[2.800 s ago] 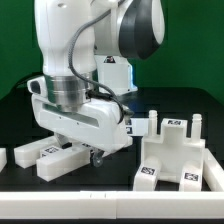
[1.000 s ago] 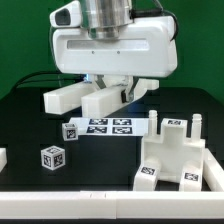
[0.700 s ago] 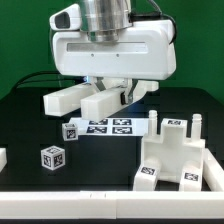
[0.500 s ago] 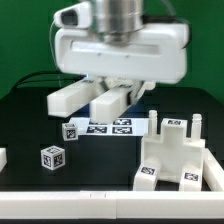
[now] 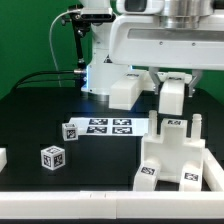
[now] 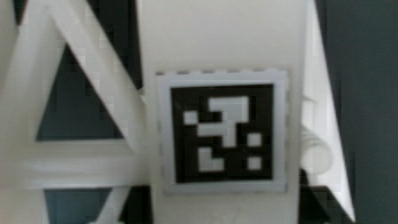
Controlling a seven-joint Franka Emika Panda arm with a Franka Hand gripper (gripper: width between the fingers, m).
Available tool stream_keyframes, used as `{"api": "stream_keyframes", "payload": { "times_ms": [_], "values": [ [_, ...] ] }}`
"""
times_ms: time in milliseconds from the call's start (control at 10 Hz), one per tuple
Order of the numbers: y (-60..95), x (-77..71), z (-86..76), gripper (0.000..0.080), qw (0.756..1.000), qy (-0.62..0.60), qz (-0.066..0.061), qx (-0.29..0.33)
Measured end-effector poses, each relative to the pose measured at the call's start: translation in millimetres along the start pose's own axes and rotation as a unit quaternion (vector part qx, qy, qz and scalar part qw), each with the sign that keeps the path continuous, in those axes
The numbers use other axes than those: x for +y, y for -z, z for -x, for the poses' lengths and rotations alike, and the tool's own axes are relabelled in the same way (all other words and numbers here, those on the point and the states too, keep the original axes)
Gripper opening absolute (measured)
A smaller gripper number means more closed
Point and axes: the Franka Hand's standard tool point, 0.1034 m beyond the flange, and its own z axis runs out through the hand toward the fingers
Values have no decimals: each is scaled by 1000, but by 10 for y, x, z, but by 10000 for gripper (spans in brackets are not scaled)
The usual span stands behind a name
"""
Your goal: Assemble chair
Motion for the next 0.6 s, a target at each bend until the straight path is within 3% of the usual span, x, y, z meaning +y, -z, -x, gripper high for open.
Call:
{"api": "stream_keyframes", "payload": {
  "times_ms": [200,400,600],
  "values": [
    [5,-61,16,284,1000,-2,7,3],
    [16,-377,86,284,1000,13,12,12],
    [-71,-458,88,284,1000,7,11,14]
  ]
}}
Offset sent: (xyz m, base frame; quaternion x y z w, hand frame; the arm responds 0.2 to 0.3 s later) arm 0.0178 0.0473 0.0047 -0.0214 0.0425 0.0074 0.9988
